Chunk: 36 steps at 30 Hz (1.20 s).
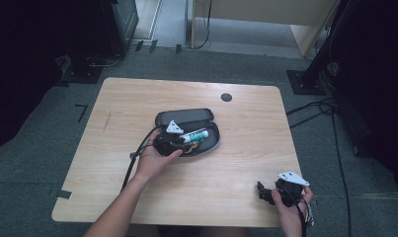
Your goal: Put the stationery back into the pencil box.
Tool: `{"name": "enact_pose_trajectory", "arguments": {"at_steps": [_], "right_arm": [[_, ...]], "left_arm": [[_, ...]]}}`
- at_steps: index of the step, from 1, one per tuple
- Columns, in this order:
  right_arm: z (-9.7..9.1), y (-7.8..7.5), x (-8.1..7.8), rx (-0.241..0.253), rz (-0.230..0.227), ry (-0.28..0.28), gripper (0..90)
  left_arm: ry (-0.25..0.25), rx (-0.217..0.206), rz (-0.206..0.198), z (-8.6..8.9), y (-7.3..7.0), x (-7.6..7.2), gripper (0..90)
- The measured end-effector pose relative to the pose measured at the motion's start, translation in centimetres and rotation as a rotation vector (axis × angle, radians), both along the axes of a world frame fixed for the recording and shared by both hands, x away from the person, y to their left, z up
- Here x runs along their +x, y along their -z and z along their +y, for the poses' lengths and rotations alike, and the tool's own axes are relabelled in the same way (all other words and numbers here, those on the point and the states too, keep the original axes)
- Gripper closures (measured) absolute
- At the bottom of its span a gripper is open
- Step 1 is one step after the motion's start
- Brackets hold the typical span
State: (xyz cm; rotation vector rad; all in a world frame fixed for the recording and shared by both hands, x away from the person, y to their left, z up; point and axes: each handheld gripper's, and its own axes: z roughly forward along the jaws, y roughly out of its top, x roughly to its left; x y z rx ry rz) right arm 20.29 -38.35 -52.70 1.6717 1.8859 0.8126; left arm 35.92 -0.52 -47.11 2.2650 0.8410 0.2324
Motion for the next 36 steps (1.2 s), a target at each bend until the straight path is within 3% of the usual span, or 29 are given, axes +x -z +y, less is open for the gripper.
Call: {"name": "enact_pose_trajectory", "arguments": {"at_steps": [4, 6, 8, 10, 13, 16, 18, 20, 23, 28, 36], "right_arm": [[0.0, 0.0, 0.0, -0.001, 0.0, 0.0, 0.0], [0.0, 0.0, 0.0, -0.001, 0.0, 0.0, 0.0], [0.0, 0.0, 0.0, 0.0, 0.0, 0.001, 0.0], [0.0, 0.0, 0.0, 0.0, 0.0, 0.001, 0.0], [0.0, 0.0, 0.0, 0.0, 0.0, 0.0, 0.0], [0.0, 0.0, 0.0, 0.0, 0.001, 0.003, 0.0], [0.0, 0.0, 0.0, 0.0, 0.0, 0.003, 0.0], [0.0, 0.0, 0.0, 0.0, 0.001, 0.003, 0.0], [0.0, 0.0, 0.0, 0.002, 0.002, 0.004, 0.0], [0.0, 0.0, 0.0, 0.0, 0.001, 0.003, 0.0], [0.0, 0.0, 0.0, 0.002, 0.0, 0.004, 0.0]], "left_arm": [[-0.066, 0.051, -0.035, 0.0, 0.2, 0.0, 58.9], [-0.093, 0.084, -0.084, -0.1, 0.1, -0.2, 58.2], [-0.084, 0.059, -0.092, 0.1, -0.3, -0.4, 54.9], [-0.09, -0.003, -0.092, 0.7, -0.6, -0.5, 49.3], [-0.135, -0.076, -0.087, 1.9, -1.1, -0.8, 36.6], [-0.172, -0.091, -0.108, 3.1, -1.6, -1.5, 20.2], [-0.176, -0.13, -0.085, 4.0, -1.9, -1.9, 13.2], [-0.148, -0.191, -0.024, 5.2, -2.1, -2.3, 8.5], [-0.138, -0.191, -0.009, 6.1, -2.1, -3.1, 1.4], [-0.165, -0.19, -0.036, 8.4, -1.9, -4.5, 1.4], [-0.232, -0.139, -0.082, 11.8, -0.9, -6.5, 0.0]]}}
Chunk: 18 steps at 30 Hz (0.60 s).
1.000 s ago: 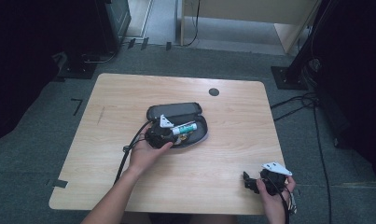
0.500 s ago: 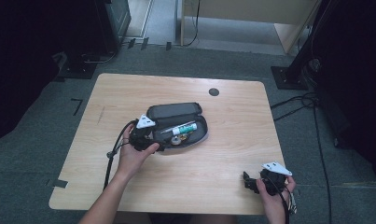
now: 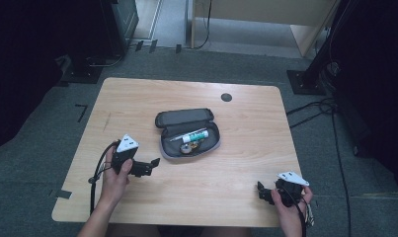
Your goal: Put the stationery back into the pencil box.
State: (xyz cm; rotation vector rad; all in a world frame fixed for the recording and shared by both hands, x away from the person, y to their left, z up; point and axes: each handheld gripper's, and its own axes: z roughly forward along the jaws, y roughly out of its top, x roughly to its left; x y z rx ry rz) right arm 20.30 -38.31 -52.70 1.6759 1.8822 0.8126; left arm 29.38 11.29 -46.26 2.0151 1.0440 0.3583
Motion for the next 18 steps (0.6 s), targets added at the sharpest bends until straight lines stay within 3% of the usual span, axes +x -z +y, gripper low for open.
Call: {"name": "enact_pose_trajectory", "arguments": {"at_steps": [2, 7, 10, 14, 18], "right_arm": [[0.0, 0.0, 0.0, 0.001, 0.0, 0.001, 0.0], [0.0, 0.0, 0.0, 0.001, 0.001, 0.001, 0.0], [0.0, 0.0, 0.0, 0.0, 0.002, 0.0, 0.0], [0.0, 0.0, 0.0, 0.0, 0.002, 0.0, 0.0], [0.0, 0.0, 0.0, 0.0, 0.002, 0.001, 0.0]], "left_arm": [[-0.021, 0.018, -0.004, 0.8, 0.3, -0.4, 0.0], [-0.073, 0.014, -0.008, 3.1, 0.8, -1.4, 0.0], [-0.112, 0.041, -0.004, 4.4, 1.2, -1.8, 0.0], [-0.162, 0.048, 0.015, 6.2, 2.1, -2.5, 0.0], [-0.2, 0.08, 0.007, 7.8, 2.8, -3.2, 0.0]]}}
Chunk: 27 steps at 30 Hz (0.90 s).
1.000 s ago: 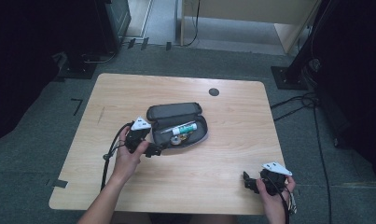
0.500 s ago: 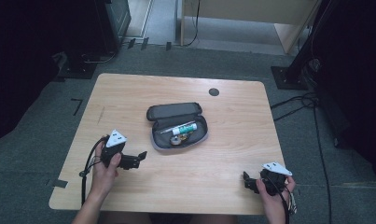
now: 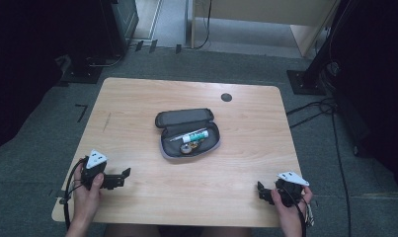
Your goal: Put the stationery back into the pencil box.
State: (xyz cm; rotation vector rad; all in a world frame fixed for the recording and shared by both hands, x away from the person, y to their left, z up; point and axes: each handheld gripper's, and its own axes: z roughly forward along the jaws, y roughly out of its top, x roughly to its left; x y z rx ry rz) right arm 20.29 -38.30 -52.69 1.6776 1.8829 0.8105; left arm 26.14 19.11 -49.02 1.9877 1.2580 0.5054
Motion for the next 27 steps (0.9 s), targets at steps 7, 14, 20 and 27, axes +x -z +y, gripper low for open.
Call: {"name": "enact_pose_trajectory", "arguments": {"at_steps": [7, 14, 20, 27], "right_arm": [[0.0, 0.0, 0.0, 0.001, 0.001, 0.001, 0.0], [0.0, 0.0, 0.0, 0.001, 0.001, 0.0, 0.0], [0.0, 0.0, 0.0, 0.0, 0.001, 0.0, 0.0], [0.0, 0.0, 0.0, -0.001, 0.0, -0.001, 0.0]], "left_arm": [[-0.043, 0.057, -0.005, 2.1, 0.7, -1.2, 0.0], [-0.058, 0.096, 0.016, 3.6, 2.1, -2.1, 0.0], [-0.052, 0.094, 0.021, 4.2, 2.8, -2.3, 0.0], [-0.047, 0.095, 0.057, 4.2, 2.9, -1.9, 0.0]]}}
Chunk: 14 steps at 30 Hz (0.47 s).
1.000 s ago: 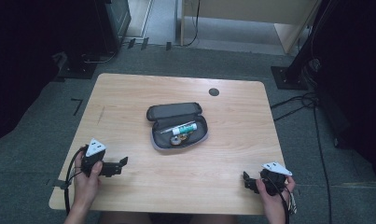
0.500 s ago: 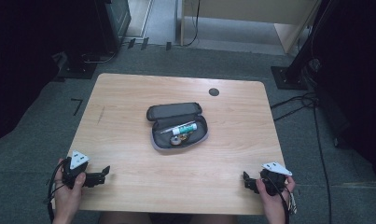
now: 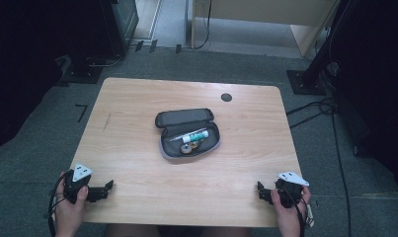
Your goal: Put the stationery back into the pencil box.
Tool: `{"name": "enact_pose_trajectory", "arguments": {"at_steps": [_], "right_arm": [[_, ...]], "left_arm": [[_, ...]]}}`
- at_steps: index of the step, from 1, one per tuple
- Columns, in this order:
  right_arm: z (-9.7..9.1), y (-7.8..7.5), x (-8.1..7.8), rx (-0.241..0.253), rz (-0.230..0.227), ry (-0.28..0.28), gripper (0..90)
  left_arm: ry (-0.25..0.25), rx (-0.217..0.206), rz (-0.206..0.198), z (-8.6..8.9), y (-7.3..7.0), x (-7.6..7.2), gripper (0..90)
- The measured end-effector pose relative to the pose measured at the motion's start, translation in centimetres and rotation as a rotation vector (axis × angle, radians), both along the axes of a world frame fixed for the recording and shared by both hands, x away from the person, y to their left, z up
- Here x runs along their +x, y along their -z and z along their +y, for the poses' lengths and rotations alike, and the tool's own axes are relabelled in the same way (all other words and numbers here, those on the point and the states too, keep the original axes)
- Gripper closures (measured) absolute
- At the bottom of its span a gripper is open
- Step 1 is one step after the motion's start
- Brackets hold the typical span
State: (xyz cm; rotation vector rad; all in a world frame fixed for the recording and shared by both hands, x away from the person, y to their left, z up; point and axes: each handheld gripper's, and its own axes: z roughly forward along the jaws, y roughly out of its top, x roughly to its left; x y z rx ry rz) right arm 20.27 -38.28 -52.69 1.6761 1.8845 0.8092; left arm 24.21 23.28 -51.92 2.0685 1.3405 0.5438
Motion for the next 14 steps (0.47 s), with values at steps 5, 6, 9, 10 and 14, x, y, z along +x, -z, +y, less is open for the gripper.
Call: {"name": "enact_pose_trajectory", "arguments": {"at_steps": [5, 6, 9, 10, 14], "right_arm": [[0.0, 0.0, 0.0, 0.0, 0.0, 0.0, 0.0], [0.0, 0.0, 0.0, 0.0, 0.0, 0.0, 0.0], [0.0, 0.0, 0.0, 0.0, 0.0, 0.0, 0.0], [0.0, 0.0, 0.0, 0.0, 0.0, 0.0, 0.0], [0.0, 0.0, 0.0, 0.0, 0.0, 0.0, 0.0]], "left_arm": [[-0.019, -0.003, -0.001, -0.2, 0.02, 0.04, 0.0], [-0.019, -0.003, -0.001, -0.2, 0.02, 0.04, 0.0], [-0.019, -0.003, -0.001, -0.2, 0.02, 0.04, 0.0], [-0.018, -0.002, -0.001, -0.19, 0.01, 0.04, 0.0], [-0.018, -0.002, 0.0, -0.18, 0.01, 0.04, 0.0]]}}
